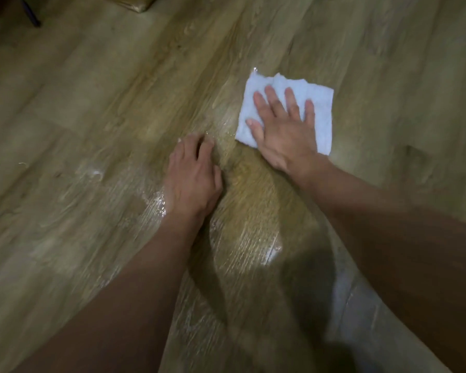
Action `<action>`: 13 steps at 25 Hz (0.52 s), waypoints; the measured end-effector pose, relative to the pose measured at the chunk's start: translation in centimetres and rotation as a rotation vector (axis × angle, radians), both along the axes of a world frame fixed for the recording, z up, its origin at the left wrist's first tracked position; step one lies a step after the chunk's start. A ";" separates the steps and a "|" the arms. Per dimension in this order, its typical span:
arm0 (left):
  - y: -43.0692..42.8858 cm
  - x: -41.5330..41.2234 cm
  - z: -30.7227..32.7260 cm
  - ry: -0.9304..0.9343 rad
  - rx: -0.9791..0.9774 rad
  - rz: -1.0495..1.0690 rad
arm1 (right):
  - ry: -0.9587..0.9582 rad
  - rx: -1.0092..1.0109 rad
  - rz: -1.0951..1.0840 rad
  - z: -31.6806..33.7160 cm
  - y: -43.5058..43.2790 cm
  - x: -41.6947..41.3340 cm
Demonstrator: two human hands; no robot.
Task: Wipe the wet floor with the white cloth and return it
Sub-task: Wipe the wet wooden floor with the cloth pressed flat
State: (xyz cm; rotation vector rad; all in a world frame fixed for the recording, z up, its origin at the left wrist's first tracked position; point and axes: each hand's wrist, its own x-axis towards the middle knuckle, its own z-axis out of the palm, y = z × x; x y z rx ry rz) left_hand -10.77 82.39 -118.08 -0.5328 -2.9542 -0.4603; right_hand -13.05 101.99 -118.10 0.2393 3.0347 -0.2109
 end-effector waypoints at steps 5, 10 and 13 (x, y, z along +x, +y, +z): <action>-0.3 -0.1 1.1 -0.125 -0.081 -0.046 | -0.027 0.034 0.106 1.5 -4.9 11.4; 0.0 0.1 1.4 -0.152 -0.126 -0.020 | -0.070 0.053 0.091 1.8 -5.2 12.4; -0.1 -0.1 1.2 -0.155 -0.131 -0.023 | -0.047 0.092 0.077 1.2 -4.7 11.2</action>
